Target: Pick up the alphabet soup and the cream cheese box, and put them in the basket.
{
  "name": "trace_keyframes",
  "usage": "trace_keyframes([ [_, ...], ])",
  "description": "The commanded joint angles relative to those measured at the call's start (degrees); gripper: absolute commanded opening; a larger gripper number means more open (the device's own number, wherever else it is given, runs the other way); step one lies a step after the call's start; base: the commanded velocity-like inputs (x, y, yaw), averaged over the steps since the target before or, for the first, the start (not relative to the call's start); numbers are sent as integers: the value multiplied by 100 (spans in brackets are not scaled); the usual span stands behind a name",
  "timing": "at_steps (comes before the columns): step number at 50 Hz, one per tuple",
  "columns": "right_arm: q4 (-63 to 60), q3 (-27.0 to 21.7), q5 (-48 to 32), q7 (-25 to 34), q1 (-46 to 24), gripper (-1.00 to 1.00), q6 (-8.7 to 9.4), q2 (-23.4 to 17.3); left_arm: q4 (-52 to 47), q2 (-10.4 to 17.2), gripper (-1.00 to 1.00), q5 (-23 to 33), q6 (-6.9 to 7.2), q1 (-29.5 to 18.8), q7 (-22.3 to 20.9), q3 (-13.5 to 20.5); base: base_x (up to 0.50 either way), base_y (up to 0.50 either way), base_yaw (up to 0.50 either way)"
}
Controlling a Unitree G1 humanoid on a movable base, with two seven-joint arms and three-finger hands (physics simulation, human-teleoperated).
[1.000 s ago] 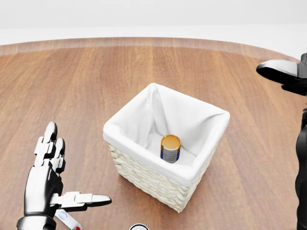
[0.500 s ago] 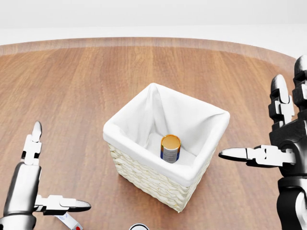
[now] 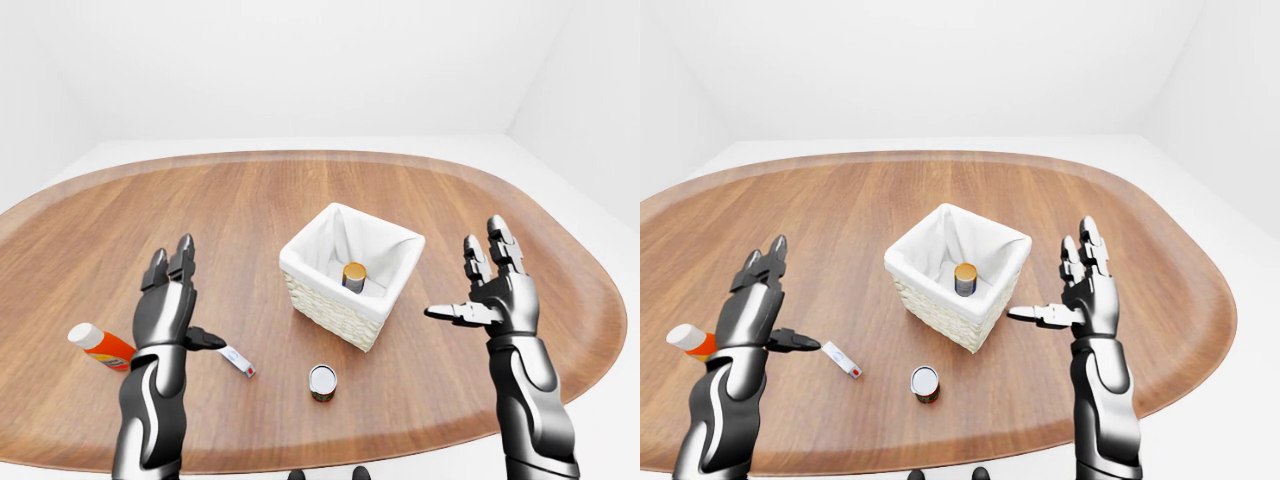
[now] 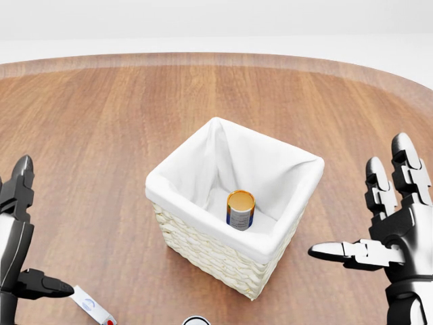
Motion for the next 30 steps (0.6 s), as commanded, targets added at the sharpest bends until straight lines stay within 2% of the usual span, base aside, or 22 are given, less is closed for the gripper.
trace_keyframes([
  [1,211,-111,95,126,162,100,0,41,-230,155,100,705,-196,-99,-305,152,0,0,0],
  [2,242,-109,101,129,166,100,0,46,-203,183,100,742,-300,-116,-319,134,0,0,0],
  [5,297,-117,149,132,173,100,0,46,-85,196,100,989,-415,-200,-308,66,0,0,0],
  [6,348,-123,174,138,162,100,0,44,-101,167,100,1110,-533,-160,-311,-60,0,0,0],
  [8,366,-123,204,126,144,100,0,31,-88,117,100,1261,-618,-128,-323,-141,0,0,0],
  [14,466,-132,304,107,92,100,0,0,-165,24,100,1513,-725,-41,-448,-269,0,0,0],
  [16,517,-146,366,102,37,100,0,-23,-190,15,100,1653,-837,37,-486,-343,0,0,0],
  [19,682,-115,426,120,-46,100,0,-38,-152,-41,100,1893,-930,120,-510,-467,0,0,0],
  [25,735,-72,555,185,-3,100,0,-31,-387,-136,100,2140,-910,131,-974,-599,0,0,0],
  [27,801,-83,595,218,-20,100,0,-45,-399,-136,100,2210,-930,153,-1050,-613,0,0,0],
  [30,865,-109,691,245,-64,100,0,-71,-186,-118,100,2298,-873,29,-1072,-599,0,0,0],
])
